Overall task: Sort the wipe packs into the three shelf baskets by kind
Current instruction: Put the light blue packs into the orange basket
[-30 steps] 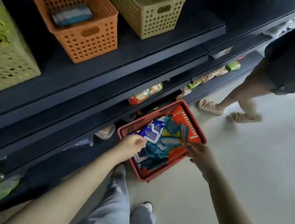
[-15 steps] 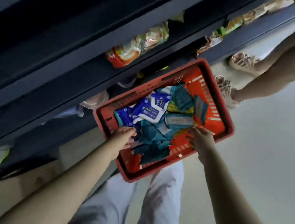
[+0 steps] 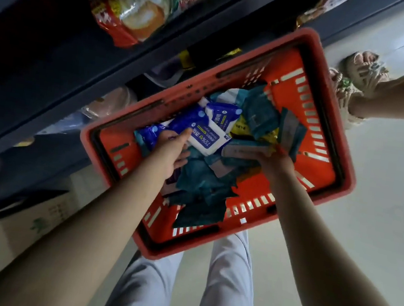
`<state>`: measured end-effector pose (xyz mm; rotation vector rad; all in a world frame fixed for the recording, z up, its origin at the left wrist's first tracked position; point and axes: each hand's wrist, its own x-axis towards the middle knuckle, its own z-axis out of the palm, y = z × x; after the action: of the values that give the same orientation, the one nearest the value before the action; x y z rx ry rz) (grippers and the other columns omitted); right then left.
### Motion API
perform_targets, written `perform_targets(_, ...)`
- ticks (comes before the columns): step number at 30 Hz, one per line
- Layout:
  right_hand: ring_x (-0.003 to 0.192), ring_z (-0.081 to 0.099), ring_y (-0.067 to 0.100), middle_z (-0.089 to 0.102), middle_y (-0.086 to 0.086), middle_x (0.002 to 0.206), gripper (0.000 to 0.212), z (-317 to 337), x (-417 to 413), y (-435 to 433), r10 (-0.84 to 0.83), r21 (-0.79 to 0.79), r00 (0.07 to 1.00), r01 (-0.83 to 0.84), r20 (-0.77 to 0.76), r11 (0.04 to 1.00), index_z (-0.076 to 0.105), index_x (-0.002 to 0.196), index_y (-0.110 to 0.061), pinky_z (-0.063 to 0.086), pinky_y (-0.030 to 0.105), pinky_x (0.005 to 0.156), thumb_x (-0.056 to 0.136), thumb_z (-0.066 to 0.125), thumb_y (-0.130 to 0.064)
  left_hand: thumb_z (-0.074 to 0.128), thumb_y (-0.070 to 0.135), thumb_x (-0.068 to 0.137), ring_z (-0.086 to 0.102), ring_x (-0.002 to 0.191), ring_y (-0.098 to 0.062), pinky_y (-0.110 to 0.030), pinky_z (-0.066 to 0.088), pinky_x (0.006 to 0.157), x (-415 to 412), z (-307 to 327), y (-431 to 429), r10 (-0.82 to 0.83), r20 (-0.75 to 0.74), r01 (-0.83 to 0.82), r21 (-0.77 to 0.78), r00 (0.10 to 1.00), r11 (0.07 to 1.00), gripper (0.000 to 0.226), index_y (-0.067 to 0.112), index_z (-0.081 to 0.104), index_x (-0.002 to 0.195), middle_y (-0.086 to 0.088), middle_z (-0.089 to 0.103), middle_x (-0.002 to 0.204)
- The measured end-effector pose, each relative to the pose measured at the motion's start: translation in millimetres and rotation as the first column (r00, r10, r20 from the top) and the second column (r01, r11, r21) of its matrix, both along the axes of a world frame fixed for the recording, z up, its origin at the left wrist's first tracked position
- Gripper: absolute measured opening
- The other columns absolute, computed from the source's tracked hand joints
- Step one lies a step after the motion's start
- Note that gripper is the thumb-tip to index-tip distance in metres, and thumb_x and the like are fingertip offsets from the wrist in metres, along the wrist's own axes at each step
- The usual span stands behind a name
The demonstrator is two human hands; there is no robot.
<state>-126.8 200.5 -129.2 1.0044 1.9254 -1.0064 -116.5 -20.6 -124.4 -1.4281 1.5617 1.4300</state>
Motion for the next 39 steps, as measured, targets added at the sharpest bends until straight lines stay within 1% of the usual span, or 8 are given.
perform_targets(7, 0.095, 0.060, 0.022, 0.061, 0.008, 0.106, 0.015, 10, 3, -5, -0.244, -0.079, 0.970, 0.242, -0.014, 0.967, 0.054, 0.090, -0.017, 0.054, 0.036, 0.087, 0.088, 0.068, -0.022, 0.060, 0.026, 0.093, 0.062, 0.080, -0.008, -0.023, 0.046, 0.064, -8, 10, 1, -0.143, -0.166, 0.143, -0.013, 0.976, 0.990, 0.010, 0.024, 0.055, 0.102, -0.002, 0.066, 0.108)
perform_targets(12, 0.082, 0.068, 0.019, 0.067, 0.006, 0.094, 0.009, 66, 12, 1, -0.603, -0.276, 0.797, 0.575, -0.022, 0.770, 0.058, 0.092, -0.014, 0.057, 0.034, 0.080, 0.092, 0.063, -0.020, 0.057, 0.014, 0.095, 0.066, 0.073, -0.002, -0.014, 0.052, 0.065, 4, 53, -5, -0.164, -0.361, 0.150, -0.066, 0.918, 0.987, 0.030, 0.004, 0.050, 0.122, -0.010, 0.065, 0.108)
perform_targets(16, 0.076, 0.066, 0.016, 0.067, 0.005, 0.092, 0.006, 146, 21, 3, -0.738, -0.429, 0.667, 0.640, -0.102, 0.638, 0.061, 0.094, -0.014, 0.056, 0.025, 0.067, 0.092, 0.063, -0.019, 0.057, 0.019, 0.095, 0.066, 0.090, -0.016, -0.030, 0.053, 0.085, 19, 134, -15, -0.167, -0.416, 0.154, -0.063, 0.894, 0.986, 0.037, 0.011, 0.049, 0.130, -0.006, 0.065, 0.112)
perform_targets(21, 0.083, 0.061, 0.017, 0.062, 0.006, 0.088, 0.007, 277, 25, -11, -0.762, -0.612, 0.633, 0.552, -0.133, 0.565, 0.065, 0.097, -0.016, 0.057, 0.023, 0.074, 0.091, 0.063, -0.019, 0.049, 0.017, 0.099, 0.067, 0.074, -0.008, -0.021, 0.053, 0.071, 44, 279, -22, -0.006, -0.541, 0.029, 0.034, 0.841, 0.999, 0.010, 0.021, 0.057, 0.103, 0.001, 0.069, 0.094)
perform_targets(24, 0.066, 0.064, 0.007, 0.067, -0.001, 0.077, 0.003, 355, 18, -32, -0.743, -0.701, 0.647, 0.450, -0.171, 0.553, 0.065, 0.093, -0.018, 0.056, 0.017, 0.059, 0.092, 0.062, -0.018, 0.051, 0.019, 0.098, 0.069, 0.070, -0.010, -0.028, 0.054, 0.075, 62, 353, -30, 0.095, -0.612, -0.054, 0.084, 0.785, 0.995, 0.013, 0.017, 0.060, 0.107, -0.004, 0.070, 0.093)
perform_targets(28, 0.065, 0.066, 0.007, 0.071, 0.002, 0.080, 0.012, 434, 16, -66, -0.636, -0.789, 0.723, 0.213, -0.269, 0.576, 0.063, 0.100, -0.012, 0.054, 0.017, 0.057, 0.092, 0.063, -0.021, 0.053, 0.019, 0.096, 0.070, 0.078, -0.022, -0.033, 0.057, 0.077, 88, 425, -57, 0.169, -0.714, -0.104, 0.135, 0.679, 0.985, 0.017, 0.014, 0.061, 0.110, -0.009, 0.072, 0.096)
perform_targets(32, 0.069, 0.067, 0.008, 0.072, 0.001, 0.082, 0.011, 489, 23, -111, -0.559, -0.805, 0.753, 0.067, -0.346, 0.589, 0.065, 0.098, -0.014, 0.056, 0.018, 0.061, 0.091, 0.063, -0.021, 0.057, 0.023, 0.094, 0.071, 0.087, -0.026, -0.038, 0.054, 0.082, 114, 483, -109, 0.214, -0.773, -0.141, 0.161, 0.597, 0.977, 0.021, 0.015, 0.060, 0.113, -0.011, 0.072, 0.103)
perform_targets(39, 0.054, 0.055, 0.003, 0.066, 0.001, 0.081, 0.024, 530, 47, -216, -0.622, -0.848, 0.680, 0.000, -0.389, 0.530, 0.064, 0.110, -0.009, 0.047, 0.014, 0.049, 0.094, 0.059, -0.027, 0.053, 0.016, 0.096, 0.072, 0.086, -0.027, -0.040, 0.055, 0.084, 141, 545, -224, 0.263, -0.841, -0.150, 0.217, 0.473, 0.965, 0.017, 0.018, 0.059, 0.112, -0.009, 0.073, 0.104)
